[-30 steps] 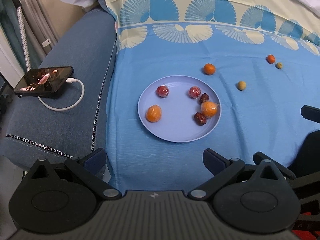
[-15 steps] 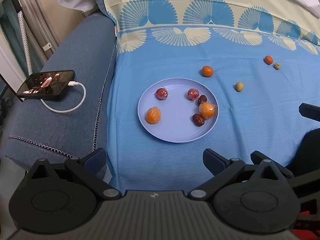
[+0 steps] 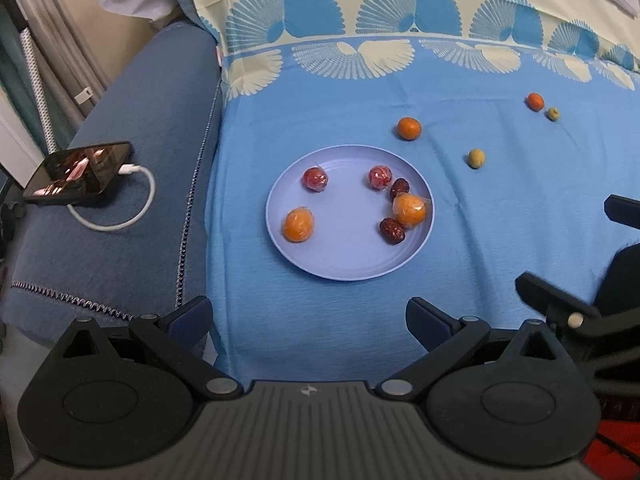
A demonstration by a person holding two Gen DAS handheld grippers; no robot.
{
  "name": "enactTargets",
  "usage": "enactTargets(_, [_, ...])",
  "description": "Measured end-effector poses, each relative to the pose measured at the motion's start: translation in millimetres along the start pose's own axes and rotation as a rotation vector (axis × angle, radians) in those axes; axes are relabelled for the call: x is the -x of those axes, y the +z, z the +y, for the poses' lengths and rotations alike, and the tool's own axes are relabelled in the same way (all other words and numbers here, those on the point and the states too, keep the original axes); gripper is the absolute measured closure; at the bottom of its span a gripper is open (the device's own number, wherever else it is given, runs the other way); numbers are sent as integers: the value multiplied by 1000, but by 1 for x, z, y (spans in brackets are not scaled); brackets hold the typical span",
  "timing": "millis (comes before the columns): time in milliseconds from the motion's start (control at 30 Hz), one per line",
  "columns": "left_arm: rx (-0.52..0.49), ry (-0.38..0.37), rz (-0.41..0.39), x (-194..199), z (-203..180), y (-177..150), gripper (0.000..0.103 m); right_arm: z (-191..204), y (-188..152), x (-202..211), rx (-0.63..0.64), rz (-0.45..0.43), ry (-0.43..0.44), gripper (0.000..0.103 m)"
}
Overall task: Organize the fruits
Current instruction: 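Lift both tools away from the plate toward the remaining fruits, then grasp a small yellow fruit with the left gripper while the right grasps a mandarin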
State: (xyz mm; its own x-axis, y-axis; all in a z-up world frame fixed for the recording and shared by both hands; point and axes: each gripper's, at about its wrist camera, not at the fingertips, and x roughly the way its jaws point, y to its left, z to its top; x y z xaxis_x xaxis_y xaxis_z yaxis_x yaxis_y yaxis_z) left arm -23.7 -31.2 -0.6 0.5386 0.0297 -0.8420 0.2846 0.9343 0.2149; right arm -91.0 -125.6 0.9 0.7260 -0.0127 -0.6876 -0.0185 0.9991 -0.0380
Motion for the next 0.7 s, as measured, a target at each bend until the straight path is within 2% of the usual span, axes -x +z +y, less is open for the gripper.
enactTargets(200, [-45,-19,12,-9,-25,20,0,-46,-3,-10,-91,7,-77,1])
enactTargets(433, [-130,-92,13,-32,-79,57,0,-115,2,-29,-200,-9,-176,1])
enactTargets(567, [-162,-139,13,-56,-114,84,0,-153,14,-56,-217,-27,-197,1])
enactTargets(700, [-205,-149,17,-90,-151,114,0,-196,31,-98,-177,-30,-232,1])
